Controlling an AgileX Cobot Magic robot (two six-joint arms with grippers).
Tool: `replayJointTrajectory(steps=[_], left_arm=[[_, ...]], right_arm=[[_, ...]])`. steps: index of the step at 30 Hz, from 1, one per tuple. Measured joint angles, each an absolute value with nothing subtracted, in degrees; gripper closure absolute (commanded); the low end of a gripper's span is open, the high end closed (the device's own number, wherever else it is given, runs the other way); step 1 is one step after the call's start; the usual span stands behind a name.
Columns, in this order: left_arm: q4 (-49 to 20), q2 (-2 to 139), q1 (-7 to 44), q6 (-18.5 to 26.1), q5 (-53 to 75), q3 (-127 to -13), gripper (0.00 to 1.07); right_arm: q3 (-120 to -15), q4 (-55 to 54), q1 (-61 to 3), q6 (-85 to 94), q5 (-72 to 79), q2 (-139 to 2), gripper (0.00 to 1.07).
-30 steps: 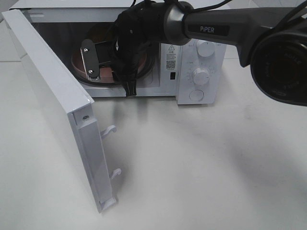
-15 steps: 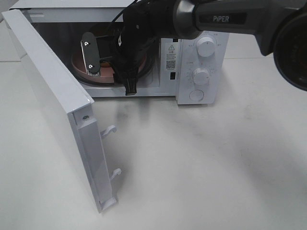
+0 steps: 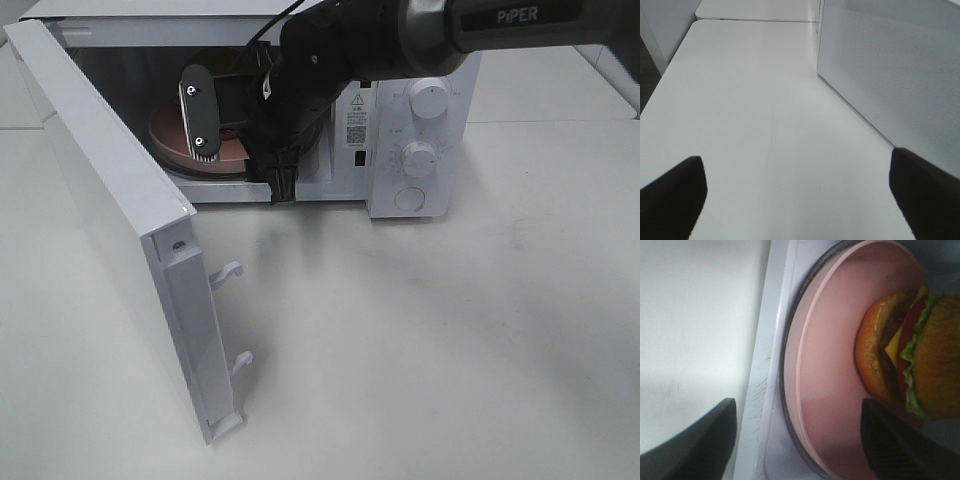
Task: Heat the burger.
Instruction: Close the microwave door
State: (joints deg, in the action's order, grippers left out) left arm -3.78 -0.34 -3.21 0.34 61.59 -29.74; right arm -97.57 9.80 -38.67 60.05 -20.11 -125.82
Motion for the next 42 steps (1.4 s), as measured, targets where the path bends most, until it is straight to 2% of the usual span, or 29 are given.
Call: replayJointTrajectory(steps=[10,42], left_arm=[[-3.8,-0.3,-3.2,0.3,61.6,-29.7,0.16],[-3.8,-0.3,-3.2,0.3,61.6,-29.7,0.16]], right_arm=[[-88.0,9.9,-38.7,57.9,-12.6,-120.1,0.31],[-61.6,9.9,-38.7,57.2,-2.1,-101.0,0.31]])
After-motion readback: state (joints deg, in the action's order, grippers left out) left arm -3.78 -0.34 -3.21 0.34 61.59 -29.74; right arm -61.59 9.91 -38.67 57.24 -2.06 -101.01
